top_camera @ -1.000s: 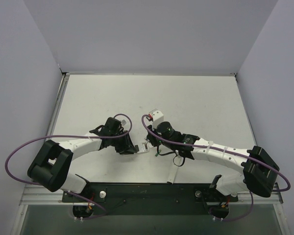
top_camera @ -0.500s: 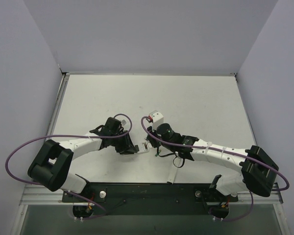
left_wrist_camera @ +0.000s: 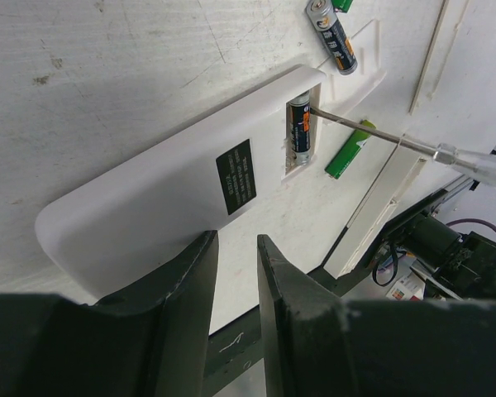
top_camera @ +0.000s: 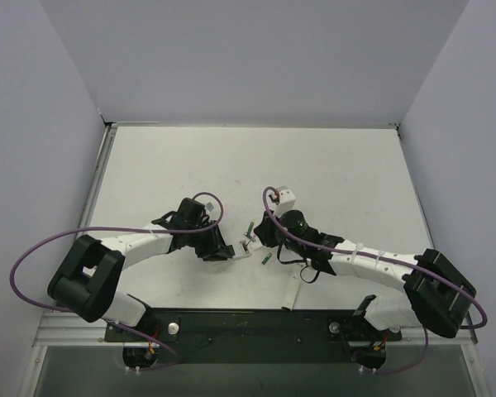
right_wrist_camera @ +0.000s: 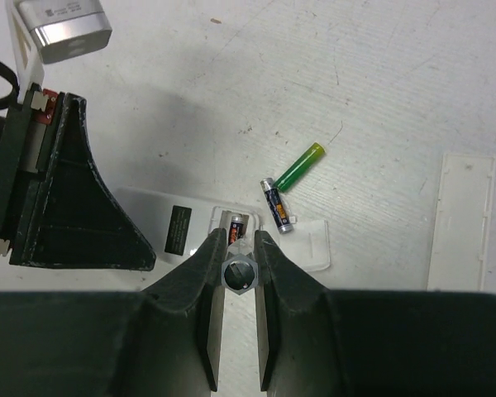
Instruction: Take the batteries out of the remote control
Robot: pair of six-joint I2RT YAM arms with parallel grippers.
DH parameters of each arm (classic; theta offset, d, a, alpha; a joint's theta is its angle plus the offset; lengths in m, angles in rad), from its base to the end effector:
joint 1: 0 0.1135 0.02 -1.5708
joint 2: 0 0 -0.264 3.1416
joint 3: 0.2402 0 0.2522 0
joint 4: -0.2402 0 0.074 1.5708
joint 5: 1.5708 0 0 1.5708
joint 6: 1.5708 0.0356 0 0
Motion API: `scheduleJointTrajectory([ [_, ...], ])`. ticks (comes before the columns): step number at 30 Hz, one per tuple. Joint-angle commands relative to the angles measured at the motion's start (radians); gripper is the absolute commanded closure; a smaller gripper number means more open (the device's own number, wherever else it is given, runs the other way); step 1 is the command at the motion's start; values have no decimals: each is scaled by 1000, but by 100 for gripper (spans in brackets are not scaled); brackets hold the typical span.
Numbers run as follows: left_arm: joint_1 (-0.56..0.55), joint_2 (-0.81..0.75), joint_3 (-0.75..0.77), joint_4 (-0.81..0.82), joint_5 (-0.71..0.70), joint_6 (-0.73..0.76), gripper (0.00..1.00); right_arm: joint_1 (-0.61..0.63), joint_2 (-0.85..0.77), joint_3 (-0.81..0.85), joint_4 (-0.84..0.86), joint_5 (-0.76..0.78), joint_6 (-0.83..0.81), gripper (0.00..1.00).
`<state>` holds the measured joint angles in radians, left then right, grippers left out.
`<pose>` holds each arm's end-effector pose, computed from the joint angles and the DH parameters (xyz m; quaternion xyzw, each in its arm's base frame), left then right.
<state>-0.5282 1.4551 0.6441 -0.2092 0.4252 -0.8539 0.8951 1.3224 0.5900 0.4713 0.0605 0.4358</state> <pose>0.2149 -0.1424 0.1488 -0.0959 0.9375 -0.3258 0.0753 0.1788 0.2196 0.2219 -0.1625 0.7762 0.3570 0.4937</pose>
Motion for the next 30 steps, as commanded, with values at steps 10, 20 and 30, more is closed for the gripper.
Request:
scheduleJointTrajectory([
  [10,8,27,0,-45,-86,26,63,-197,55,-222,279,-321,342,100],
  [20,8,30,9,-48,-92,24,63,-242,84,-229,342,-405,385,100],
  [30,7,37,2,-44,-95,18,63,-289,109,-234,405,-533,408,100],
])
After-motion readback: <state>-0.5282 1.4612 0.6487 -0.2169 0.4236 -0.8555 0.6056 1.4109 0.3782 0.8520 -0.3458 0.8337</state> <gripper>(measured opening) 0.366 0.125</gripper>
